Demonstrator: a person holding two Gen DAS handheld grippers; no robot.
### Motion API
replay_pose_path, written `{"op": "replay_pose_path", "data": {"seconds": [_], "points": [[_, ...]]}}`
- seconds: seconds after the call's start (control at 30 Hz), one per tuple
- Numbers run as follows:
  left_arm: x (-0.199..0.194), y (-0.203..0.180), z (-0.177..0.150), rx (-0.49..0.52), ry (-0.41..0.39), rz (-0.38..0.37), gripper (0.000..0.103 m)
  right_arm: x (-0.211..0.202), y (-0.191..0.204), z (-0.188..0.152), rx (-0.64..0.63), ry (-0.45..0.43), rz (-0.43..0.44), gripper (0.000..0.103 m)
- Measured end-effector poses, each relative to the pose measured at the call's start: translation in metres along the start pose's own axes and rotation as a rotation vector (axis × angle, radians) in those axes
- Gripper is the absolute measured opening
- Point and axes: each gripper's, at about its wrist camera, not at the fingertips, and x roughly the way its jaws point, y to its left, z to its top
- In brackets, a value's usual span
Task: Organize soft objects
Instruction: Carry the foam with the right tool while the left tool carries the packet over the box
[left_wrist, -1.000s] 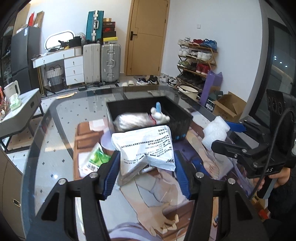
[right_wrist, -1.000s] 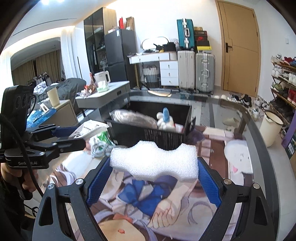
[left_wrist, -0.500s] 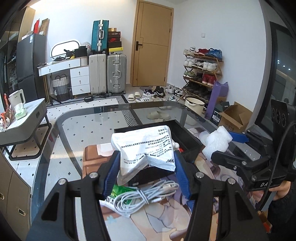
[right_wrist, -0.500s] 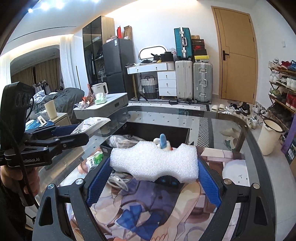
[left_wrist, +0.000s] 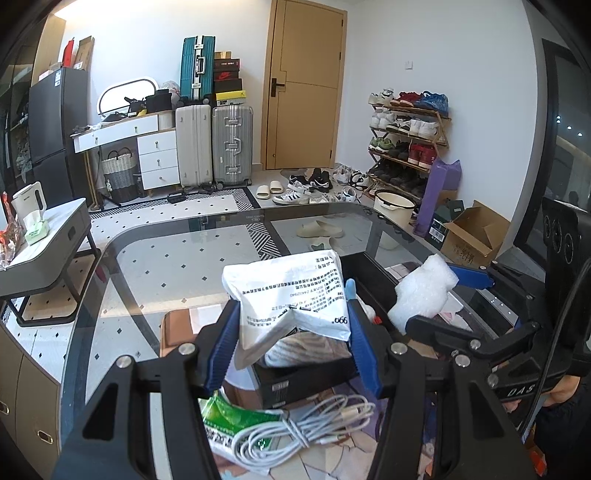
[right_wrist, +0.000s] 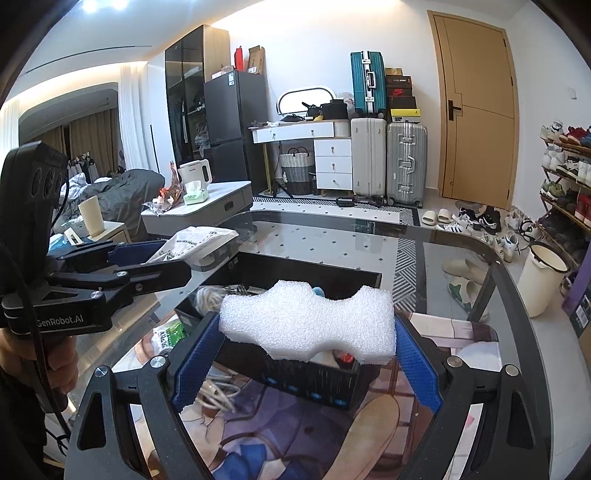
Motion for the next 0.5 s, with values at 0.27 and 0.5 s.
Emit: {"op": "replay_pose_path", "data": {"seconds": [0.27,0.5], "points": [[0.023,0.003,0.007,0.006,0.022,-0.001,0.056,0.032,0.004,0.006,-0.034,0.041,0.005,0.091],[0.044,0.006,0.005,0.008,0.054,-0.007,0.056,0.052,0.002,0.006,-0.067,0.078,0.003,0.091]]}}
